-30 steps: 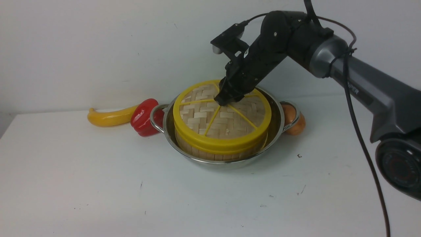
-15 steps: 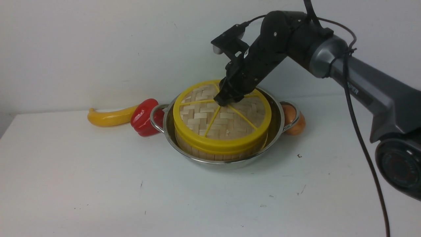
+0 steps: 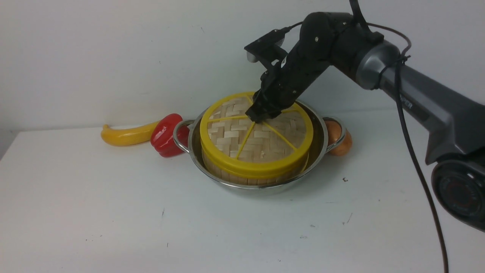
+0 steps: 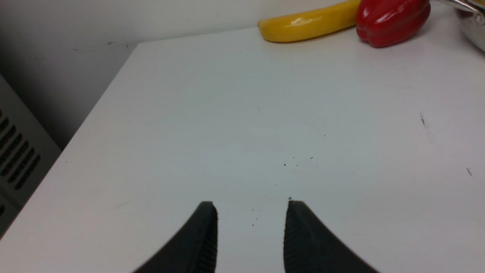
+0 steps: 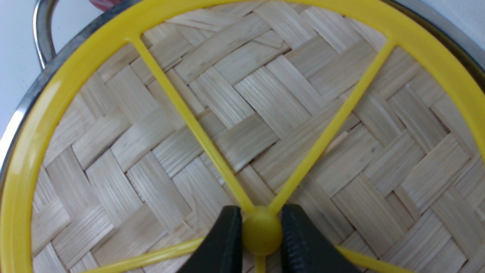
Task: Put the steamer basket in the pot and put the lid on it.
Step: Use the right arm to place the steamer lid on the steamer
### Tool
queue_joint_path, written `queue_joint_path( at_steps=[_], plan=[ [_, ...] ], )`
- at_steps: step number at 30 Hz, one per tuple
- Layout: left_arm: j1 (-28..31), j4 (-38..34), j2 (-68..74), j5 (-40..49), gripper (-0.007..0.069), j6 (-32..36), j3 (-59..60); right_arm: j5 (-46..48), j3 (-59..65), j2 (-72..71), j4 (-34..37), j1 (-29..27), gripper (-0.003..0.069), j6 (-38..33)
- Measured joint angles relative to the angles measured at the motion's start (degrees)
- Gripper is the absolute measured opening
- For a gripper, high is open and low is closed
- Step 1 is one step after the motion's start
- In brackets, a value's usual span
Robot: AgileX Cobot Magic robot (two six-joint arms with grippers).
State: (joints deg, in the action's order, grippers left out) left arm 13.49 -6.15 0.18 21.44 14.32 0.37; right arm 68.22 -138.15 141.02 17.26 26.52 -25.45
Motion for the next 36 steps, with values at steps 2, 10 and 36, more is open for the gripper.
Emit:
queue_joint_path(
  at_steps=[2,10,36],
  plan=[
    [0.00,0.00,0.00,0.00,0.0241,0.00,0.00,0.06,-0.08,0.00,0.00,0.00,0.0148,0.00],
    [0.00,0.00,0.00,0.00,0.0241,0.00,0.00,2.52,-7.65,0.22,-2.99,0.00,0.0384,0.75],
    [0.00,0.00,0.00,0.00,0.0241,0.00,0.00,2.22,-17.58,-16.45,-13.15,0.00,0.0090,28.83]
  ],
)
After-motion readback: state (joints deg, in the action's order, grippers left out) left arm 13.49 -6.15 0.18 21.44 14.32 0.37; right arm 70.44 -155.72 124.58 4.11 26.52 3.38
